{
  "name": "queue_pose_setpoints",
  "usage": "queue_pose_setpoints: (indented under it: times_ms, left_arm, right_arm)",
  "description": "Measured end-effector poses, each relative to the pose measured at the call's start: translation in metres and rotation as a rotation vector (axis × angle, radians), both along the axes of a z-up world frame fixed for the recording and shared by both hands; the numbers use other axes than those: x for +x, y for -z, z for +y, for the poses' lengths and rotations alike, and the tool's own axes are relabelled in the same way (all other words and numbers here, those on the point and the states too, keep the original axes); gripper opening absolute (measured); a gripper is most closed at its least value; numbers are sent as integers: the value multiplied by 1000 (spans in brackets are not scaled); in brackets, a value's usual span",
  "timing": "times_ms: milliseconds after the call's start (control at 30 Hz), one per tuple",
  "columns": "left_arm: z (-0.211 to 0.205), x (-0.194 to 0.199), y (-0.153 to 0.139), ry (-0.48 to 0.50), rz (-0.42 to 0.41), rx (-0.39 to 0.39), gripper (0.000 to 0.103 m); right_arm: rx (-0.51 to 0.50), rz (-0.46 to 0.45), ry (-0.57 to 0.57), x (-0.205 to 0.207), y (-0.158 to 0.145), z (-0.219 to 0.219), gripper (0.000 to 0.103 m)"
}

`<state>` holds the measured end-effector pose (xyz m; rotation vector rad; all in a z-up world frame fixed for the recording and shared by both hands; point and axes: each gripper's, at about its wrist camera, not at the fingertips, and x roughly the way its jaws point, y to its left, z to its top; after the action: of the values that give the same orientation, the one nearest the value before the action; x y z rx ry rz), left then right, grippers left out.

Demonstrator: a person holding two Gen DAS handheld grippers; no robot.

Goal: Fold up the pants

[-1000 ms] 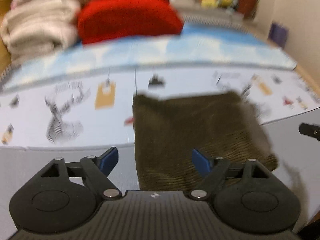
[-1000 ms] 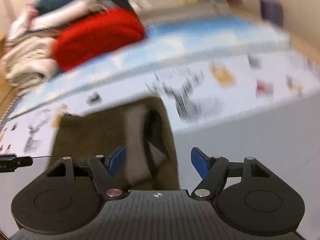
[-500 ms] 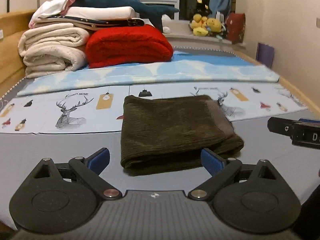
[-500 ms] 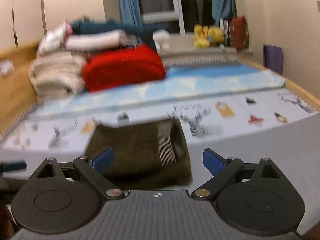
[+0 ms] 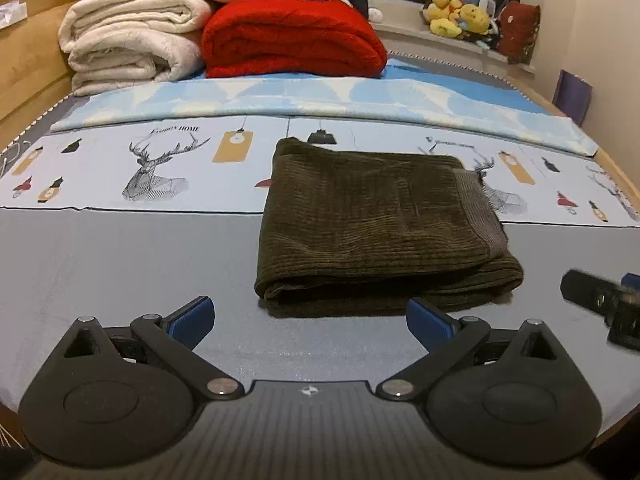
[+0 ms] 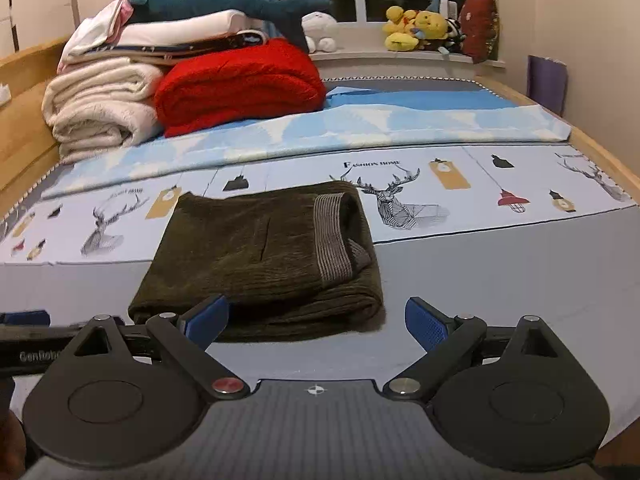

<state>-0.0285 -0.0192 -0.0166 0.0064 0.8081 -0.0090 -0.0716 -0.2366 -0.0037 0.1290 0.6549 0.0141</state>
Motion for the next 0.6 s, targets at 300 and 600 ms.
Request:
queue_pose_setpoints:
  times_ms: [300, 600]
  left_arm:
    - [-5, 6, 7, -1, 35, -30, 102]
    - [-9, 3, 5, 18, 24, -26, 102]
  right_arm:
    - [1, 33, -10, 10, 10, 8, 95]
    - [-30, 29, -54, 11, 9, 20, 95]
